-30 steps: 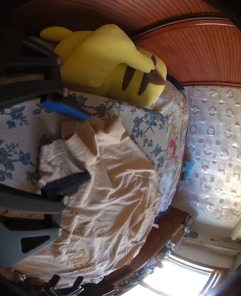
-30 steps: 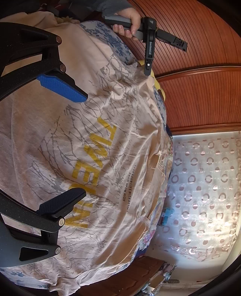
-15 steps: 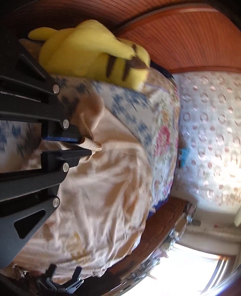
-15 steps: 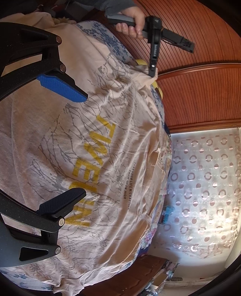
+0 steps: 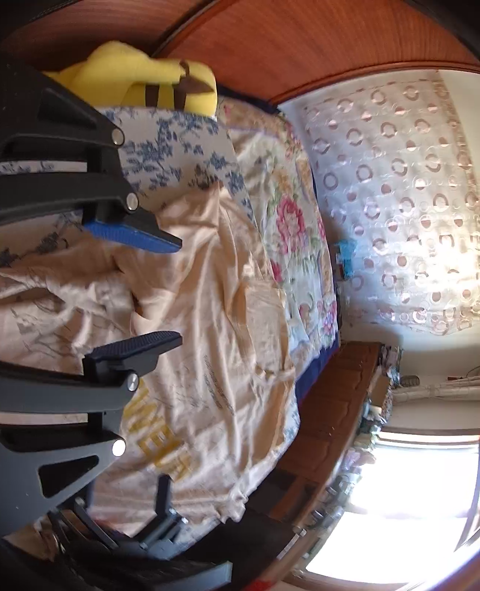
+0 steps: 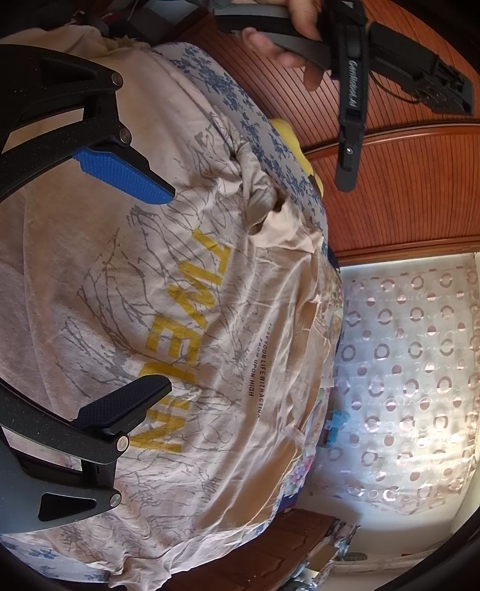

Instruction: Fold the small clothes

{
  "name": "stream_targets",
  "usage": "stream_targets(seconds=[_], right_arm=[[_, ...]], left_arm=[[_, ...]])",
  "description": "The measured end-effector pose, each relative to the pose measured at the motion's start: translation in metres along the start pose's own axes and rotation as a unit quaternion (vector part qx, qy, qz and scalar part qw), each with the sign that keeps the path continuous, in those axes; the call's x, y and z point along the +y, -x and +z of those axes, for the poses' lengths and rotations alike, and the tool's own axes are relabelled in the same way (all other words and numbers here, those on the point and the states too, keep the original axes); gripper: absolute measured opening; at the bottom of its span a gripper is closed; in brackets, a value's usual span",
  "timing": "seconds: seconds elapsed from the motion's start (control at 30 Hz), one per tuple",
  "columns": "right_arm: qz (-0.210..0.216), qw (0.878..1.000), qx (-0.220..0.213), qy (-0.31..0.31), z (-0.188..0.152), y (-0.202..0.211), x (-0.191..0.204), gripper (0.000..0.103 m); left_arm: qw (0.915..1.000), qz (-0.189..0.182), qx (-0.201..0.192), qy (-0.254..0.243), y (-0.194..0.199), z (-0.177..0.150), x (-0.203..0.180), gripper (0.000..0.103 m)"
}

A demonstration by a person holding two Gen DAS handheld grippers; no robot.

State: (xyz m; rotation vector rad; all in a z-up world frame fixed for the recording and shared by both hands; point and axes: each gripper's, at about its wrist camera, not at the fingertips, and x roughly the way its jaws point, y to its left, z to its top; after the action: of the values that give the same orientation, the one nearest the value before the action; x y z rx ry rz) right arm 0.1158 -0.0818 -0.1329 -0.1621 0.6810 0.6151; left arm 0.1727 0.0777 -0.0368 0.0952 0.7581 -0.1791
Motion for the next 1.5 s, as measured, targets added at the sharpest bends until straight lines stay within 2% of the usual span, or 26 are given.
stream_targets(seconds=[0.17, 0.5, 0.6, 0.67, 0.9, 1.07, 1.13, 1.37, 1.43, 1.5], right_arm=[[0.0, 1.0, 0.0, 0.0, 0.0, 0.0, 0.0, 0.095], [0.0, 1.0, 0.006, 0.003, -0.003, -0.002, -0.001, 0.095], [0.006, 1.0, 0.011, 0.014, 0.0, -0.002, 0.001, 0.095], [0.017, 1.0, 0.011, 0.017, 0.004, -0.001, 0.002, 0.095], [0.037, 0.998, -0.005, 0.047, 0.042, 0.0, 0.013, 0.095], [0.057, 0.997, 0.0, 0.06, 0.078, -0.029, 0.023, 0.094], [0.069, 0.995, 0.007, 0.065, 0.09, -0.046, 0.028, 0.086], [0.082, 0.99, 0.056, 0.101, 0.111, -0.107, 0.05, 0.071], [0.076, 0.988, 0.072, 0.111, 0.112, -0.124, 0.056, 0.058], [0.068, 0.987, 0.084, 0.115, 0.114, -0.138, 0.058, 0.049]], left_arm=[[0.9997, 0.016, 0.002, 0.02, 0.003, -0.023, 0.012, 0.046], [0.9936, 0.051, 0.07, 0.072, -0.033, -0.085, 0.062, 0.05], [0.992, 0.055, 0.083, 0.078, -0.041, -0.095, 0.068, 0.051], [0.9923, 0.053, 0.078, 0.08, -0.04, -0.098, 0.07, 0.055], [0.9932, 0.049, 0.058, 0.089, -0.04, -0.103, 0.073, 0.057], [0.9931, 0.049, 0.058, 0.089, -0.041, -0.101, 0.076, 0.057], [0.9931, 0.049, 0.058, 0.09, -0.041, -0.101, 0.076, 0.057], [0.9931, 0.049, 0.058, 0.089, -0.041, -0.101, 0.076, 0.058], [0.9931, 0.049, 0.058, 0.09, -0.041, -0.102, 0.076, 0.058], [0.9931, 0.049, 0.058, 0.089, -0.041, -0.102, 0.076, 0.058]])
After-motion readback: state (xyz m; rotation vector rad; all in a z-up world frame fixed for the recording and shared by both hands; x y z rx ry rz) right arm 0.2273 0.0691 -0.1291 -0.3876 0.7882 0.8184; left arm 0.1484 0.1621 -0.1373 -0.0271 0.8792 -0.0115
